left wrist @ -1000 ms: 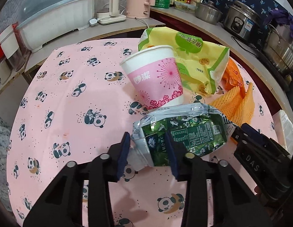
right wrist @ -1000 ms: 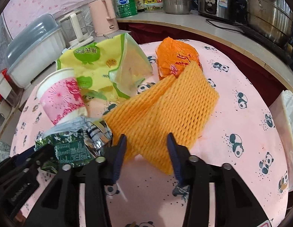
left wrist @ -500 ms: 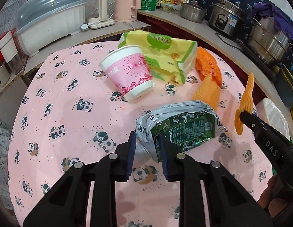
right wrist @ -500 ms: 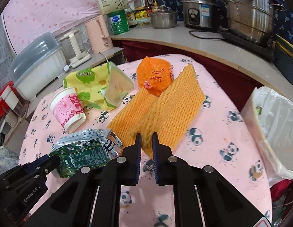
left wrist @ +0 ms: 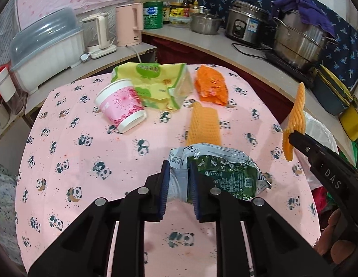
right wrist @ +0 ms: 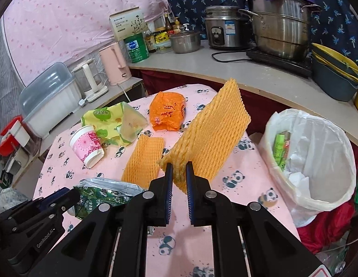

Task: Collect trash
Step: 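Carry the mesh sleeve and foil pouch to the bin and open both grippers, then move both tools back over the table toward the second mesh sleeve, then grasp the second orange mesh sleeve with the left gripper while the right gripper grasps the orange printed bag, then carry the mesh sleeve and orange bag to the bin and open both grippers, then move both tools back over the table toward the pink cup and yellow bag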

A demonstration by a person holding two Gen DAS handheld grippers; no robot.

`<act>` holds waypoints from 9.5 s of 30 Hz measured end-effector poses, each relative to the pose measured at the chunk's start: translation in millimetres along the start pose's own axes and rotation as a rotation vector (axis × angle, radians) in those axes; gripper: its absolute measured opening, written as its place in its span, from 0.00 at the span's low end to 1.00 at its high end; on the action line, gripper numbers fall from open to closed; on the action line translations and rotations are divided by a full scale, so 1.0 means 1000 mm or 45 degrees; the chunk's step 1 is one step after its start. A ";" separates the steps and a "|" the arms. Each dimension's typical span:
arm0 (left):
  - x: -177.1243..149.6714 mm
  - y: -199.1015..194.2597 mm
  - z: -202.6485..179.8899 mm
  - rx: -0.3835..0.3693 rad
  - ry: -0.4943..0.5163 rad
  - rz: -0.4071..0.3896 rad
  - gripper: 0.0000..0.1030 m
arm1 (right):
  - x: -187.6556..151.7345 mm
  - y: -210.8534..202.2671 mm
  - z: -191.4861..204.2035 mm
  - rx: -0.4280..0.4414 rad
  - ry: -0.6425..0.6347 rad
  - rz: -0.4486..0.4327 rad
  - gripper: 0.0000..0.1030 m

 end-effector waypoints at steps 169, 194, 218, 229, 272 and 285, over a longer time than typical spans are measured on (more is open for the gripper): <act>0.062 0.153 0.009 0.015 -0.164 0.226 0.11 | 0.075 0.236 0.011 -0.020 -0.176 0.245 0.21; 0.046 0.033 -0.069 -0.073 -0.008 0.067 0.10 | 0.036 0.040 -0.040 -0.026 0.006 0.046 0.14; 0.019 -0.040 -0.218 -0.166 0.284 -0.045 0.10 | 0.003 -0.084 -0.156 -0.157 0.193 -0.115 0.14; 0.017 -0.036 -0.278 -0.197 0.412 -0.049 0.10 | -0.007 -0.098 -0.209 -0.209 0.296 -0.135 0.14; 0.046 0.001 -0.240 -0.153 0.229 0.005 0.55 | 0.018 -0.079 -0.199 -0.197 0.271 -0.149 0.37; 0.050 0.000 -0.183 -0.071 0.130 -0.011 0.59 | 0.021 -0.066 -0.147 -0.134 0.177 -0.122 0.39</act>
Point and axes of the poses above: each gripper's, at about its wrist camera, not at the fingertips, and y roughly the way its jaws point, z to its left, x to its top, the point moved 3 cm from there along y, roughly the way its jaws point, and after that the axes turned 8 degrees about x, right-handed, at the moved point
